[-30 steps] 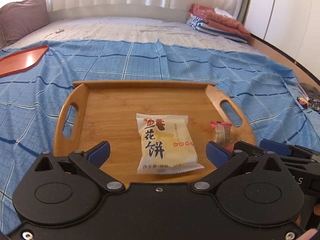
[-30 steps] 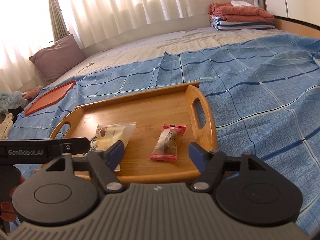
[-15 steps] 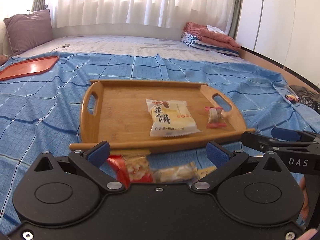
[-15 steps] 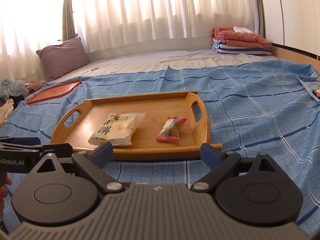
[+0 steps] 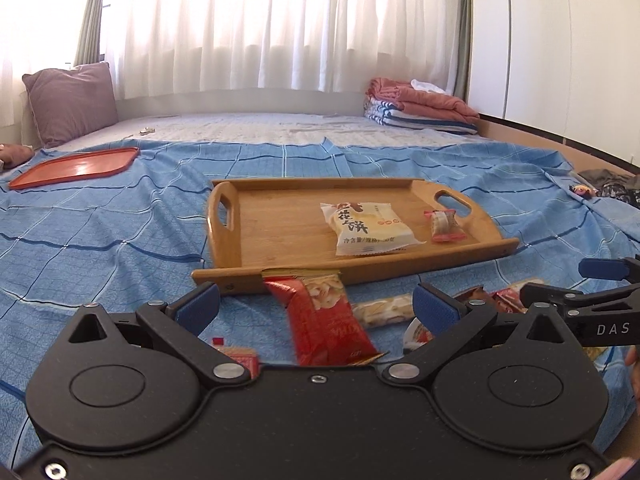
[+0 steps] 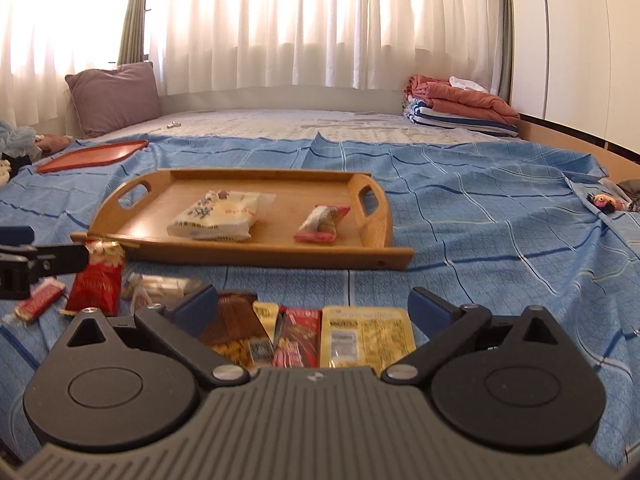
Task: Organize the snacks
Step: 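Move both tools back over the remaining snack pile, then grasp the red-and-white cake with the left gripper while the right grasps the yellow packet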
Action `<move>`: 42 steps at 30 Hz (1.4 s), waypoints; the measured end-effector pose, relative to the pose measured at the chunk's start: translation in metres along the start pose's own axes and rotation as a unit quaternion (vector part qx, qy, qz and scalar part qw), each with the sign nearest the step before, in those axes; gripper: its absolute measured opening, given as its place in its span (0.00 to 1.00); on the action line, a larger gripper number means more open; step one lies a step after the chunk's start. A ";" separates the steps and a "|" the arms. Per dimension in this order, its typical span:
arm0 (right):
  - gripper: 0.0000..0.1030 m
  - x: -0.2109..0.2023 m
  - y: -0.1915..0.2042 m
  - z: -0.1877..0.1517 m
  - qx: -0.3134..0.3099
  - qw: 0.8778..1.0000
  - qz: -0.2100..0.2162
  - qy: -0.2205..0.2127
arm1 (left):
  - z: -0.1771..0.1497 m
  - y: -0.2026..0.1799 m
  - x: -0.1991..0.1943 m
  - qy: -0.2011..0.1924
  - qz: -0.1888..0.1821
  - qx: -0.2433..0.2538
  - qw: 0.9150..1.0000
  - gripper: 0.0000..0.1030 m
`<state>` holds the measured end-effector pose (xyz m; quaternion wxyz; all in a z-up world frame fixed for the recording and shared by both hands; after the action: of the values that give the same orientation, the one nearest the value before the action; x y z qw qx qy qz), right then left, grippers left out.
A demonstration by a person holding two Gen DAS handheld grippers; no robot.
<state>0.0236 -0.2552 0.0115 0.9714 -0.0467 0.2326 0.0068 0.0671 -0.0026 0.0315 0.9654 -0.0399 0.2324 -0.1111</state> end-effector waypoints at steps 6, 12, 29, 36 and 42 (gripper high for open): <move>1.00 -0.007 -0.003 -0.020 0.000 1.000 -0.018 0.007 | -0.014 0.012 -0.006 0.000 0.004 -0.013 1.000 1.00; 1.00 -0.008 -0.005 -0.035 -0.002 0.999 -0.036 0.019 | -0.024 0.026 -0.011 -0.001 0.013 -0.039 0.999 1.00; 1.00 0.003 -0.012 -0.052 0.036 0.998 -0.047 0.031 | -0.052 0.043 -0.002 0.031 0.074 -0.022 0.997 0.90; 1.00 0.007 -0.010 -0.055 0.027 0.997 -0.060 0.034 | -0.055 0.042 0.002 0.028 0.081 -0.024 0.996 0.90; 1.00 0.007 -0.009 -0.054 0.030 0.997 -0.059 0.033 | -0.051 0.045 0.007 0.047 0.080 -0.044 0.995 0.90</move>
<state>0.0057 -0.2691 -0.0391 0.9630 -0.0312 0.2612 -0.0594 0.0587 0.0382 -0.0227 0.9564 -0.0581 0.2850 -0.0247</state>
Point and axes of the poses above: each gripper's, at about its wrist camera, not at the fingertips, and x roughly the way its jaws point, y to its left, z to its top, the point moved 3 cm from there along x, roughly the way its jaws point, and after that the axes turned 6 degrees about -x, right-handed, at the moved point
